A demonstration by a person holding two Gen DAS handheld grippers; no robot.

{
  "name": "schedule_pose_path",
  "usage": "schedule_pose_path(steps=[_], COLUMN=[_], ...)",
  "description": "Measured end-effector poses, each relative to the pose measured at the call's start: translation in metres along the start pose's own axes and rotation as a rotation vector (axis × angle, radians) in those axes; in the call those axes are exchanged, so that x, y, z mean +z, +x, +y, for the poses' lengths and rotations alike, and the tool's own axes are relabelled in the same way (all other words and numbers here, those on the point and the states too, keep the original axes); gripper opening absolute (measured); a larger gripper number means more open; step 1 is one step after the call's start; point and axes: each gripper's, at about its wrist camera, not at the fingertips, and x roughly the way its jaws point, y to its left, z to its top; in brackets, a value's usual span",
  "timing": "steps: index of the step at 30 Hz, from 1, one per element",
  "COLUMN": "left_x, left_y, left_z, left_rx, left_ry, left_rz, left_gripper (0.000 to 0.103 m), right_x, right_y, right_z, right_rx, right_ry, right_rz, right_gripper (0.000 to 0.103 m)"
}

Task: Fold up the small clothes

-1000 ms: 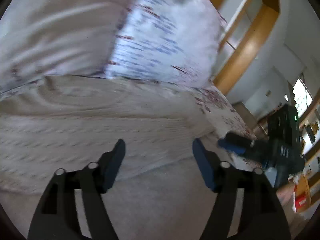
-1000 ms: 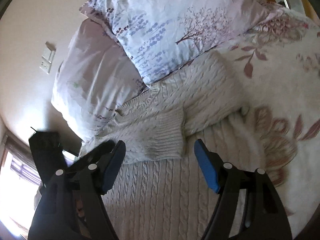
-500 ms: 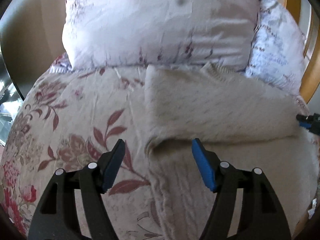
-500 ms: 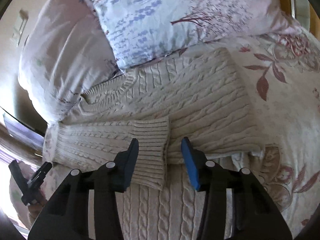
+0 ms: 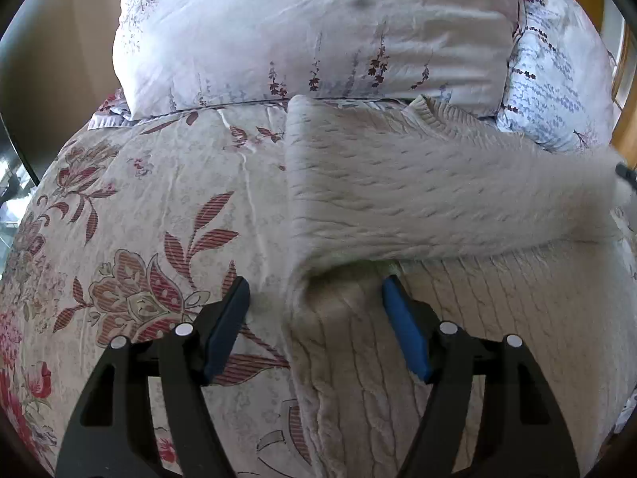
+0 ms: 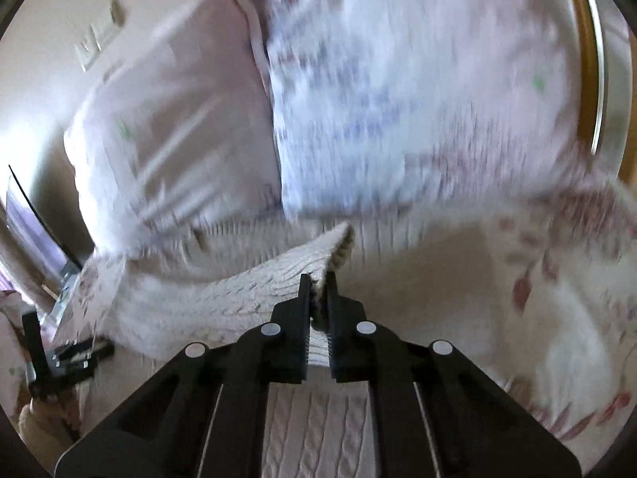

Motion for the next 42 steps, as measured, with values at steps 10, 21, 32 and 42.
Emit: schedule_pose_path(steps=[10, 21, 32, 42], left_x=[0.000, 0.000, 0.000, -0.028], left_y=[0.000, 0.002, 0.003, -0.029], left_z=[0.000, -0.002, -0.002, 0.020], left_rx=[0.000, -0.003, -0.011, -0.238], left_ry=[0.000, 0.005, -0.005, -0.134], left_rz=[0.002, 0.006, 0.006, -0.014], left_gripper=[0.072, 0.076, 0.079, 0.077], right_x=[-0.013, -0.015, -0.033, -0.044], right_y=[0.043, 0.038, 0.061, -0.047], right_z=[-0.018, -0.011, 0.007, -0.052], right_rx=[-0.104, -0.144, -0.063, 0.069], right_ry=[0.069, 0.048, -0.035, 0.128], right_rz=[0.136, 0.101, 0.239, 0.153], right_gripper=[0.007, 0.033, 0.050, 0.058])
